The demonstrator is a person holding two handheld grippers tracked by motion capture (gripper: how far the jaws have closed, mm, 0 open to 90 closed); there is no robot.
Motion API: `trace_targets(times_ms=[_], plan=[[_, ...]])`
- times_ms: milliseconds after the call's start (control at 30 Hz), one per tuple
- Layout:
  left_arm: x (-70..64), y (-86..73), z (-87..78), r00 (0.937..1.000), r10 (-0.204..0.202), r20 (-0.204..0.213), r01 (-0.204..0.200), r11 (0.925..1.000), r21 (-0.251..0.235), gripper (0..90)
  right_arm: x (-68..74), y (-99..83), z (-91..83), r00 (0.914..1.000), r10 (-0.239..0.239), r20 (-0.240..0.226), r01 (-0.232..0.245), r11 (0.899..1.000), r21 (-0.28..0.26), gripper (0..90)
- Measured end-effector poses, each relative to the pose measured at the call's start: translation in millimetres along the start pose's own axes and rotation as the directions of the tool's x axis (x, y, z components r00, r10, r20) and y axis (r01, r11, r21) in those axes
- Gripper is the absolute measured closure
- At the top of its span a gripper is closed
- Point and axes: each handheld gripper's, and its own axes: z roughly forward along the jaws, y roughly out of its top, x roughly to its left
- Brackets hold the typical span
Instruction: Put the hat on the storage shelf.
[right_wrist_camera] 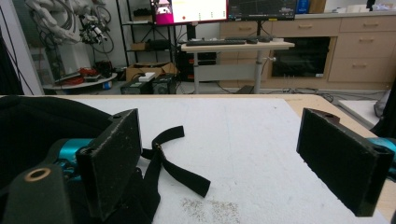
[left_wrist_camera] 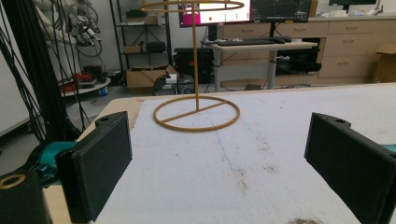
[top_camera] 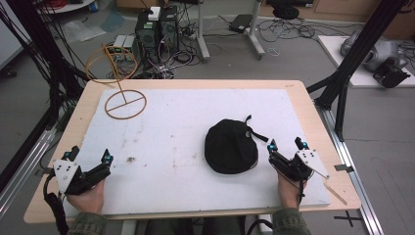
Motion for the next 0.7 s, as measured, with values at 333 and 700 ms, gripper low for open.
trace_targets(times_ms=[333, 700], plan=[[-0.8, -0.9, 2.9, 0.9998, -0.014, 0.013, 0.014, 0.9998, 0.016, 7.8, -0.7, -0.2, -0.7, 1.0, -0.001, 0.0, 0.001, 1.0, 0.004, 13.1], [-0.4, -1.3, 4.1, 0.9998, -0.012, 0.015, 0.012, 0.9998, 0.017, 7.8, -2.2, -1.1, -0.4, 0.9997, 0.021, -0.011, -0.02, 1.0, 0.01, 13.0]])
